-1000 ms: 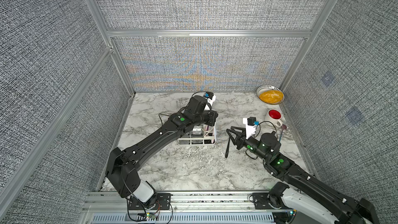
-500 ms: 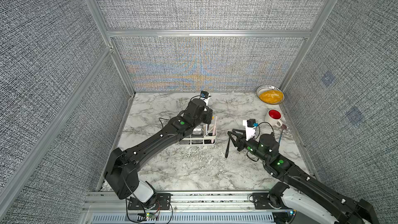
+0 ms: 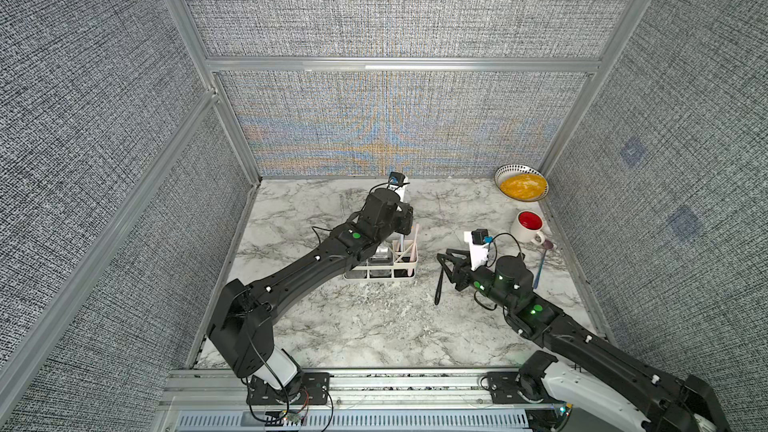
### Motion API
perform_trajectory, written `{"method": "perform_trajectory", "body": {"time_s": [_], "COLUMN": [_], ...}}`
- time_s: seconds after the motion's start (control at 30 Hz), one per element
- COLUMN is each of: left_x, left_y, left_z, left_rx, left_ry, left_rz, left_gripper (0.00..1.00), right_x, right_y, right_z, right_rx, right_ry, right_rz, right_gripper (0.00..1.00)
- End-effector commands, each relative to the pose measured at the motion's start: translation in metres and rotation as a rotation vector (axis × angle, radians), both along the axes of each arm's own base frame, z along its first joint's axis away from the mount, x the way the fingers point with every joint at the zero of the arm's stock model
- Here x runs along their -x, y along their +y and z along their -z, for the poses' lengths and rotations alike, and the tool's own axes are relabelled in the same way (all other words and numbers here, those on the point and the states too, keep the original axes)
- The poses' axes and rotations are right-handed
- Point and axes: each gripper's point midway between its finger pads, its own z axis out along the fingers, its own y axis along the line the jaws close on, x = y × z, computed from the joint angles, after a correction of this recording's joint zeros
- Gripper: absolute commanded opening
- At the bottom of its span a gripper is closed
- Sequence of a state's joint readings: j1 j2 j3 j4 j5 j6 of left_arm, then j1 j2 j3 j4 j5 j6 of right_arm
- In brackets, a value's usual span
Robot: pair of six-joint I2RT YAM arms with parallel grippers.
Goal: Place the toothbrush into the toothbrush holder
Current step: Place the toothbrush in the toothbrush holder.
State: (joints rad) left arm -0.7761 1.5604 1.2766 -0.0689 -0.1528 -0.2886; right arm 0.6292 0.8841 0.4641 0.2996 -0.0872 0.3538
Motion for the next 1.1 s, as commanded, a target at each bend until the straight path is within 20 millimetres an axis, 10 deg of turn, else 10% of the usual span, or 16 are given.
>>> {"method": "perform_trajectory", "body": {"time_s": [0.0,0.6,1.07], "left_x": [-0.002,-0.001,0.008], "left_y": [-0.009,-0.012,-0.005], "left_z": [-0.008,0.012,-0.012], "left_rx": [0.053,0.047,0.066], "left_ry": [-0.02,-0.003,-0.035], "left_rz": [0.026,0.032,0.037], "left_gripper": [0.01,0.01,0.01], "right_x": [-0.001,-0.001,-0.001], "right_y": [0.0,-0.003,-0.002], "right_z": [-0.005,0.0,0.006], "right_rx": [-0.001,0.005,0.001], "right_ry": [-0.02,-0.011,-0.003], "right_rz": [-0.001,0.007,0.003], "right_gripper": [0.4,0.41,0.41]}}
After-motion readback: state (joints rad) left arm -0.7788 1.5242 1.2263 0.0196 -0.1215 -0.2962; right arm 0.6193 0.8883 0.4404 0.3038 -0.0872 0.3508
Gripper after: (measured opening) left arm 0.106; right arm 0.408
